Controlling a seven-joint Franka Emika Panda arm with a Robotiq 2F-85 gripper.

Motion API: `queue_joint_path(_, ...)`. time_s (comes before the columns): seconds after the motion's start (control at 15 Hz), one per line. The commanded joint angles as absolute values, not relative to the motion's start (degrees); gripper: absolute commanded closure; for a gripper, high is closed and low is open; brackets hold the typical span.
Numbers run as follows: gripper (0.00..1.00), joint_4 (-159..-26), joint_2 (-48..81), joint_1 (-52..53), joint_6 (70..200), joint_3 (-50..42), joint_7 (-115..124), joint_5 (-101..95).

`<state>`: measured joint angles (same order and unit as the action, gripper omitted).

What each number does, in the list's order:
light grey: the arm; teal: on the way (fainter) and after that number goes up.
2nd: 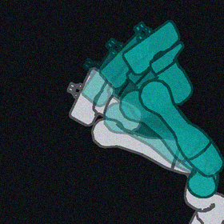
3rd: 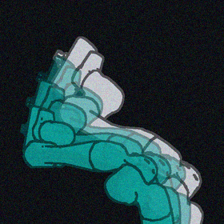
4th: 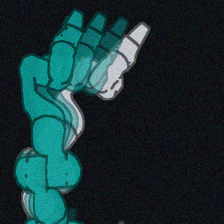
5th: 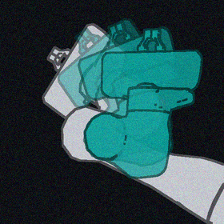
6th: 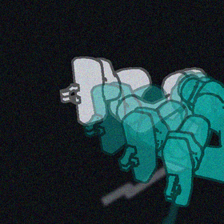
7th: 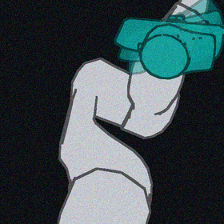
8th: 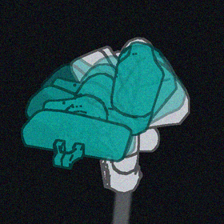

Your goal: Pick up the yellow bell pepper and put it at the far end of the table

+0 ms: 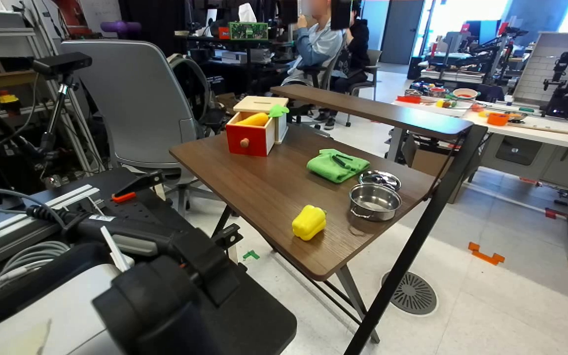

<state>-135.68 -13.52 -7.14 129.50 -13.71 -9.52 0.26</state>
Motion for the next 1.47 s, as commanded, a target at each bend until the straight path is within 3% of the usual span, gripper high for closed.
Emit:
queue_joint_path(0.0,0.00,-134.88,-5.08,-6.44,134.74,-12.35,-11.91,2.45)
queue_joint_path(0.47,0.00,-134.28,8.90,-7.72,143.75,-9.29,-19.44,9.20)
queue_joint_path(1.4,0.00,-126.89,27.80,-12.65,149.76,-4.78,-16.71,7.50)
